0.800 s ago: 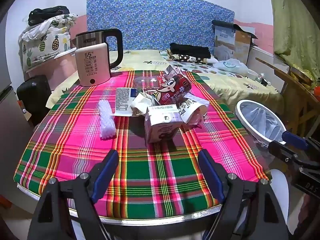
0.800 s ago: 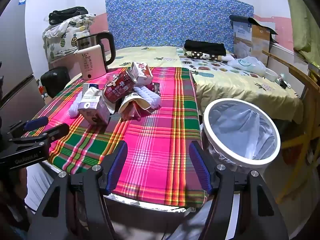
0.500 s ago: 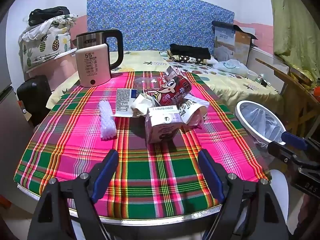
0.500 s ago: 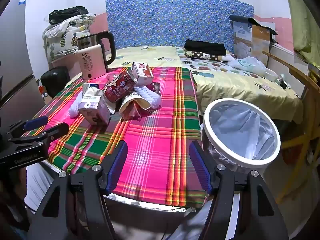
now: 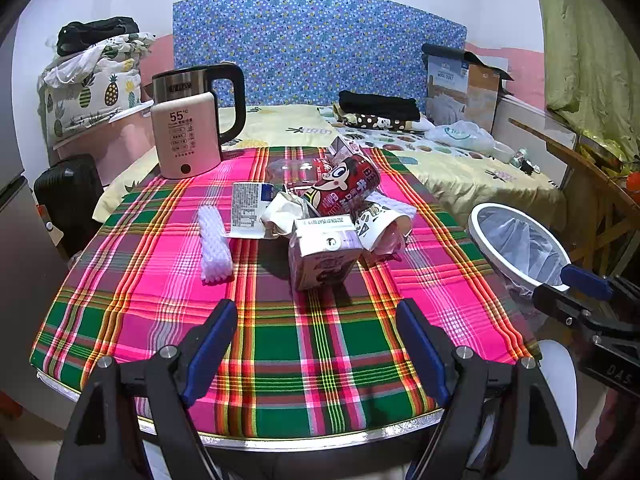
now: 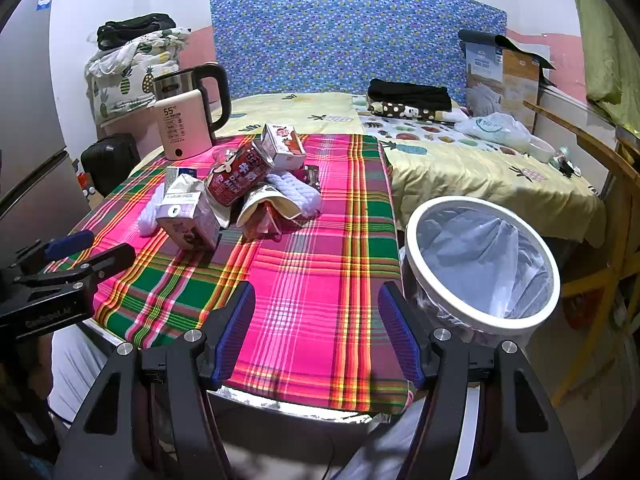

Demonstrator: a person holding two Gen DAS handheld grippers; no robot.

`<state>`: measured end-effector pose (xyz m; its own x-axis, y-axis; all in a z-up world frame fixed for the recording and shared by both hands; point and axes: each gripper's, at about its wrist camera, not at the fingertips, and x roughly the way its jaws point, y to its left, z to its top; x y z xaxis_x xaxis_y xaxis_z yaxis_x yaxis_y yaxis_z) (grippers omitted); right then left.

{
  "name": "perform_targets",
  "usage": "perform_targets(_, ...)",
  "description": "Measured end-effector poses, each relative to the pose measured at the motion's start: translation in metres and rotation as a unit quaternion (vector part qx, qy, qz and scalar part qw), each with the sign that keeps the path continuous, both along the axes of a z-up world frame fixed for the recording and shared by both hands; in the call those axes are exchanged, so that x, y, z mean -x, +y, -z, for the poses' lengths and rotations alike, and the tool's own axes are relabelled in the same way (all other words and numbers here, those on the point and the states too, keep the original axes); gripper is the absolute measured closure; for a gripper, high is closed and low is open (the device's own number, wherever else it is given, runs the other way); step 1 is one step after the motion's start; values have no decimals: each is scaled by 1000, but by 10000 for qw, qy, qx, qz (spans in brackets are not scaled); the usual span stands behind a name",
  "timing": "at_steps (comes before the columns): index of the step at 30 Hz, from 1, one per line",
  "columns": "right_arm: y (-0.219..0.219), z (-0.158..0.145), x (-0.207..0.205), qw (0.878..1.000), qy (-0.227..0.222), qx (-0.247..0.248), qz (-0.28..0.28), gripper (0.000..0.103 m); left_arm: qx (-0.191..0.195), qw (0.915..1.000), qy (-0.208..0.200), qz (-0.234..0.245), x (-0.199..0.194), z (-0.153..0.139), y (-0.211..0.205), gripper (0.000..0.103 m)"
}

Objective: Collect trash

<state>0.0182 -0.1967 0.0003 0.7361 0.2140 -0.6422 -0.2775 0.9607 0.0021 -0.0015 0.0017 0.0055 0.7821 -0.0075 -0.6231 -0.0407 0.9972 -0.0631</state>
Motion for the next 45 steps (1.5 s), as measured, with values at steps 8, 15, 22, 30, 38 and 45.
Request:
perform_targets(8, -1, -2, -1, 10000, 14, -5, -1, 38, 1, 10000, -28, -2, 2, -3, -2, 21)
perform_targets(15, 0, 1, -1, 10000, 31, 1, -8, 38, 5, 10000, -27, 1, 2, -3, -2, 21)
perform_targets(22, 0, 1, -3, 10000, 47, -2, -4, 38, 5, 10000, -25, 4, 2, -2, -2, 21)
perform_targets(30, 1, 2, -3, 10000, 53, 1, -3, 38, 3, 10000, -27, 7, 2, -2, -2, 21)
perform_targets(38, 0, 0, -2, 10000, 55, 2, 2, 38, 0, 10000, -27, 3, 2, -3, -2, 21)
perform_targets(45, 0, 4, -5, 10000, 87, 17, 26, 38, 10, 10000, -16, 32, 1, -2, -2, 21)
